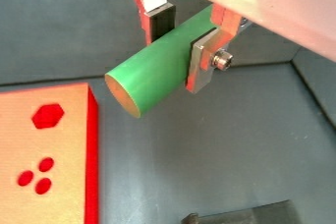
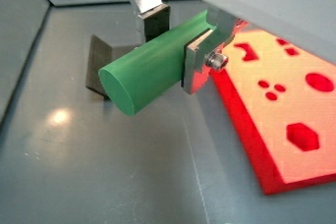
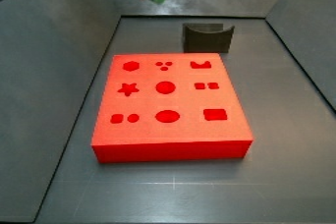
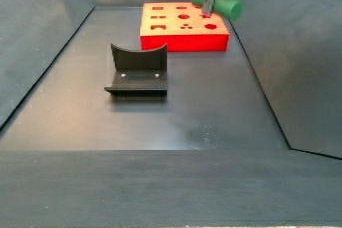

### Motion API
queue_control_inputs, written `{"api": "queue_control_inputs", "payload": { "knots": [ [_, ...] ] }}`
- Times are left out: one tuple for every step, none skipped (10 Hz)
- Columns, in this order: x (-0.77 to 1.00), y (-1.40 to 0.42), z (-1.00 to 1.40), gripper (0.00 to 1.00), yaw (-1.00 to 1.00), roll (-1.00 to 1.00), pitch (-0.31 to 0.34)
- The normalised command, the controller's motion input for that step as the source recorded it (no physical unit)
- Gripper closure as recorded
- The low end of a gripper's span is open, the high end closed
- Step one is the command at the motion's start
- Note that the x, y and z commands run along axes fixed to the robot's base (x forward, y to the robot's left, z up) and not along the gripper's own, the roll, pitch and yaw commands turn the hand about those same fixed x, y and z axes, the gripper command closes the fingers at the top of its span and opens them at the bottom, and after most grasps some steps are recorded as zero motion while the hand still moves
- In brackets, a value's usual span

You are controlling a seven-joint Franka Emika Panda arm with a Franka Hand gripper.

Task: Pick up the round object. Move up. Place the round object on the fixture. Regrasp the round object. Move to above the board. Insert the round object.
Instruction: Place the round object on the fixture.

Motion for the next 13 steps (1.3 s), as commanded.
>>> {"api": "queue_control_inputs", "payload": {
  "knots": [
    [-0.01,-0.01,0.45,1.0,0.01,-0.12,0.056],
    [0.0,-0.01,0.3,1.0,0.0,-0.13,0.062],
    [1.0,0.24,0.05,1.0,-1.0,0.07,0.067],
    [1.0,0.24,0.01,1.0,-1.0,0.07,0.072],
    [1.0,0.22,0.01,1.0,-1.0,0.08,0.089],
    [1.0,0.21,0.01,1.0,-1.0,0.09,0.104],
    [1.0,0.2,0.01,1.0,-1.0,0.1,0.13],
    [1.0,0.18,0.01,1.0,-1.0,0.12,0.177],
    [1.0,0.18,0.01,1.0,-1.0,0.14,0.231],
    [1.0,0.17,0.01,1.0,-0.8,0.12,0.248],
    [1.0,0.16,0.01,1.0,-0.55,0.09,0.242],
    [1.0,0.15,0.01,1.0,-0.36,0.07,0.227],
    [1.0,0.13,0.01,1.0,-0.19,0.05,0.199]
  ]
}}
